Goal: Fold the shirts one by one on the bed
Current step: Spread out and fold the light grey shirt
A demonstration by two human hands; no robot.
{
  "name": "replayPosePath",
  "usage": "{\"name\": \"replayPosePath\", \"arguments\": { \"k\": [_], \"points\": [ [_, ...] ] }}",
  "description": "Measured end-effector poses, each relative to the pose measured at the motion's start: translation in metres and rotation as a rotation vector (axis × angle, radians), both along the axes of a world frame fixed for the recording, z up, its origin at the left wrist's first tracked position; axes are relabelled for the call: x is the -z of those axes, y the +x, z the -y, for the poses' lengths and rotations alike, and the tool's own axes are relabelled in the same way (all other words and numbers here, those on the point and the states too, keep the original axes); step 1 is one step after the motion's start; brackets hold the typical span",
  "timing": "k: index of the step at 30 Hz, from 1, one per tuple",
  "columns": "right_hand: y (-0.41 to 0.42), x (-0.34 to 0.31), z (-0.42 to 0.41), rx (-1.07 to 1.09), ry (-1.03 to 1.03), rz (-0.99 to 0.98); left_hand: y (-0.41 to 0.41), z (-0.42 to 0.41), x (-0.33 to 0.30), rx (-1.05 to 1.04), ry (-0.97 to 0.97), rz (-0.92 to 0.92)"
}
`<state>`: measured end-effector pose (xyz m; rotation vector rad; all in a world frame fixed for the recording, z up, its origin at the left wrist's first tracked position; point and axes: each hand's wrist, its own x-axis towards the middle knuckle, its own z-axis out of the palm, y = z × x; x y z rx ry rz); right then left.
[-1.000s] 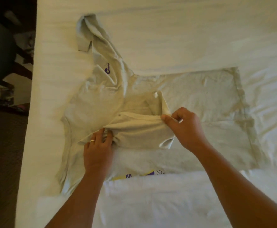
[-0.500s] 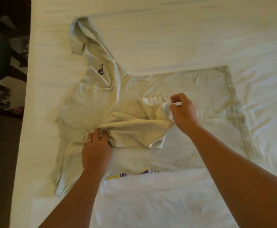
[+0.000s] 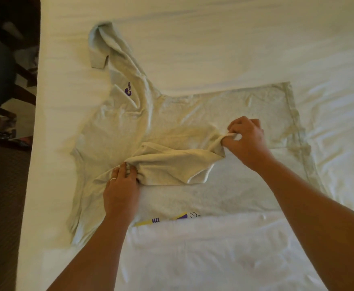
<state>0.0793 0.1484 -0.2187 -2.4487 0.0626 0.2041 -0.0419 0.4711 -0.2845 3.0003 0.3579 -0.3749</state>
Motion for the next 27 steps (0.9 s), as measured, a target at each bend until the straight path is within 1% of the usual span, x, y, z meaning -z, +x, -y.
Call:
{"name": "replayPosePath", "arguments": {
  "k": [3, 4, 6, 8, 11, 14, 15, 17, 19, 22, 24, 25, 27],
  "points": [
    [-0.003, -0.030, 0.040, 0.241, 0.221, -0.094, 0.002, -0.002, -0.008, 0.036, 0.005, 0.009],
    [-0.004, -0.036, 0.056, 0.331, 0.277, -0.148, 0.003, 0.000, -0.010, 0.044, 0.011, 0.016],
    [-0.005, -0.035, 0.085, 0.467, 0.366, -0.325, 0.003, 0.003, -0.013, 0.051, 0.051, 0.049],
    [-0.014, -0.023, 0.101, 0.545, 0.432, -0.481, -0.001, 0.008, -0.014, 0.089, 0.126, 0.135],
    [-0.035, 0.000, 0.104, 0.690, 0.553, -0.579, -0.005, 0.014, -0.015, 0.227, 0.211, 0.294],
    [-0.051, 0.015, 0.101, 0.855, 0.647, -0.558, -0.005, 0.016, -0.010, 0.342, 0.184, 0.339],
    [-0.054, 0.017, 0.098, 0.872, 0.634, -0.549, -0.005, 0.014, -0.009, 0.362, 0.172, 0.337],
    [-0.060, 0.017, 0.090, 0.810, 0.546, -0.523, -0.008, 0.011, -0.008, 0.385, 0.142, 0.350],
    [-0.062, 0.014, 0.083, 0.756, 0.464, -0.433, -0.012, 0.009, -0.011, 0.389, 0.095, 0.430],
    [-0.059, 0.007, 0.091, 0.857, 0.450, -0.205, -0.027, 0.012, -0.017, 0.401, 0.016, 0.550],
    [-0.059, 0.006, 0.099, 0.912, 0.437, -0.128, -0.042, 0.019, -0.017, 0.426, -0.018, 0.532],
    [-0.060, 0.009, 0.103, 0.925, 0.420, -0.137, -0.048, 0.023, -0.015, 0.430, -0.015, 0.494],
    [-0.068, 0.014, 0.107, 0.954, 0.384, -0.229, -0.057, 0.030, -0.009, 0.421, 0.044, 0.395]
  ]
}}
